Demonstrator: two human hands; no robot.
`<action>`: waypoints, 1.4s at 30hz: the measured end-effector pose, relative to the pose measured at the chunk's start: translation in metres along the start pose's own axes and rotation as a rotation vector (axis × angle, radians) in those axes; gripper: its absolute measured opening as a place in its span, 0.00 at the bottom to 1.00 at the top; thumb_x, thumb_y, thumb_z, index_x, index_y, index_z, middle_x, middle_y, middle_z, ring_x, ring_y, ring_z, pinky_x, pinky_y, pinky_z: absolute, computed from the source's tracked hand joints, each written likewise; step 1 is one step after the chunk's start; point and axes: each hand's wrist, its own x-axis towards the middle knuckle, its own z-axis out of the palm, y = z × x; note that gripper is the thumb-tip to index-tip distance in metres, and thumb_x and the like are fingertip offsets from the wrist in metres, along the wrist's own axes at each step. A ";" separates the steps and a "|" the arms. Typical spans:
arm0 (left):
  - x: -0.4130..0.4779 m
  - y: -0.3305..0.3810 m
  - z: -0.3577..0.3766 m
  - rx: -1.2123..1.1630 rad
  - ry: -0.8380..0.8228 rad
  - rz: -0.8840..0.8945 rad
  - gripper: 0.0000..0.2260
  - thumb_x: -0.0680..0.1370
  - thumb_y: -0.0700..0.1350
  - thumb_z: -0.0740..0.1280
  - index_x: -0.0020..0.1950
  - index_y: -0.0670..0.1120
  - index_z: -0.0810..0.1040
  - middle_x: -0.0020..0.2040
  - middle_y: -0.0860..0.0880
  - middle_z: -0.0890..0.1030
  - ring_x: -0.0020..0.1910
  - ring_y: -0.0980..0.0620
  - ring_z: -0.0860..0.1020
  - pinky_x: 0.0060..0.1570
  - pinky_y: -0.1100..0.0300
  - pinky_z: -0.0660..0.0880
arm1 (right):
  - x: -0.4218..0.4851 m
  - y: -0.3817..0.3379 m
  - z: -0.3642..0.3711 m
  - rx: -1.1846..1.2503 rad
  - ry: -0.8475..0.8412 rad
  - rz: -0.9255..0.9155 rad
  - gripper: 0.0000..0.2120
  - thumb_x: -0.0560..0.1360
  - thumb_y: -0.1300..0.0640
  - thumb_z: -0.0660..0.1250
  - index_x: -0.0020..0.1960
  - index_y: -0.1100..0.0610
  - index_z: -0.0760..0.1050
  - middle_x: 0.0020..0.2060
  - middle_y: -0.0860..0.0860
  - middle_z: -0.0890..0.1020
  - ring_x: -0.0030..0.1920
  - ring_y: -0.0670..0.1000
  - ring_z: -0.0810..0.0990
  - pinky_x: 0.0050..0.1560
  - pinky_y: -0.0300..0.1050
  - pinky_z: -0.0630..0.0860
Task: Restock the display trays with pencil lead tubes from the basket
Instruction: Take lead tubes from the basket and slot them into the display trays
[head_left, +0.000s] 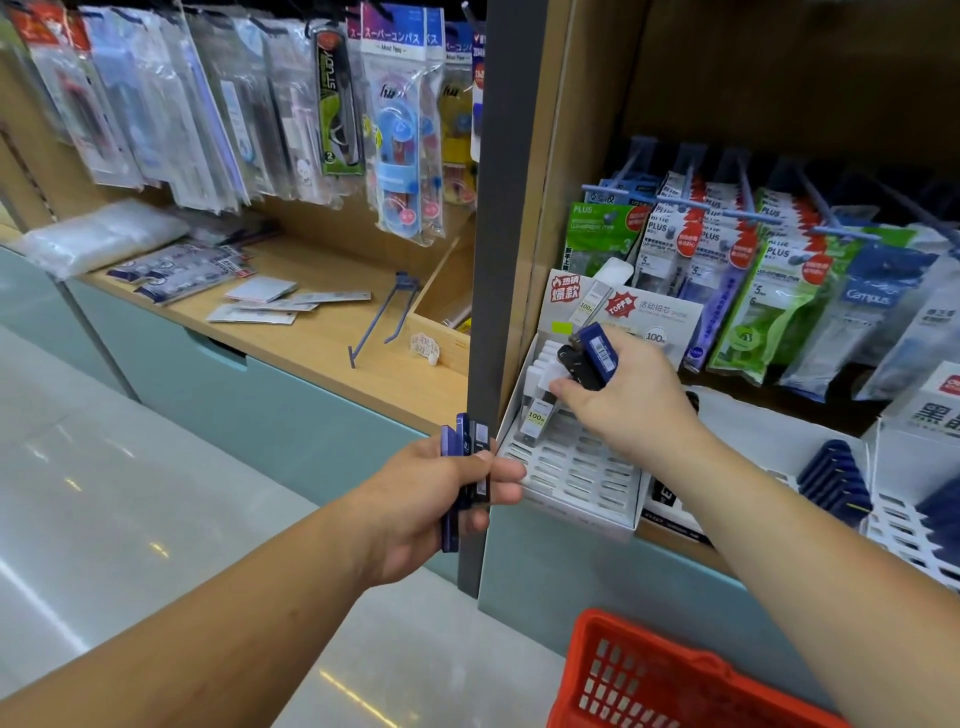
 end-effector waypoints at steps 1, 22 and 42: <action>-0.001 0.000 -0.001 0.002 -0.007 0.001 0.09 0.86 0.40 0.61 0.65 0.41 0.76 0.52 0.44 0.88 0.47 0.51 0.87 0.33 0.62 0.74 | 0.000 0.001 0.001 -0.006 -0.004 -0.006 0.13 0.74 0.56 0.77 0.50 0.45 0.74 0.42 0.40 0.78 0.45 0.44 0.77 0.41 0.35 0.70; 0.000 -0.004 0.004 0.184 0.057 0.053 0.09 0.85 0.44 0.63 0.61 0.39 0.74 0.40 0.44 0.82 0.29 0.51 0.78 0.24 0.62 0.63 | -0.002 0.005 -0.004 -0.021 -0.252 0.002 0.11 0.74 0.54 0.75 0.56 0.50 0.81 0.45 0.49 0.85 0.42 0.49 0.84 0.41 0.39 0.81; -0.004 -0.013 0.111 0.208 -0.111 0.287 0.12 0.82 0.57 0.67 0.50 0.48 0.81 0.30 0.42 0.75 0.22 0.51 0.63 0.27 0.63 0.57 | -0.031 0.017 -0.062 1.055 -0.157 0.401 0.19 0.82 0.58 0.66 0.33 0.52 0.83 0.37 0.56 0.85 0.42 0.58 0.85 0.55 0.62 0.79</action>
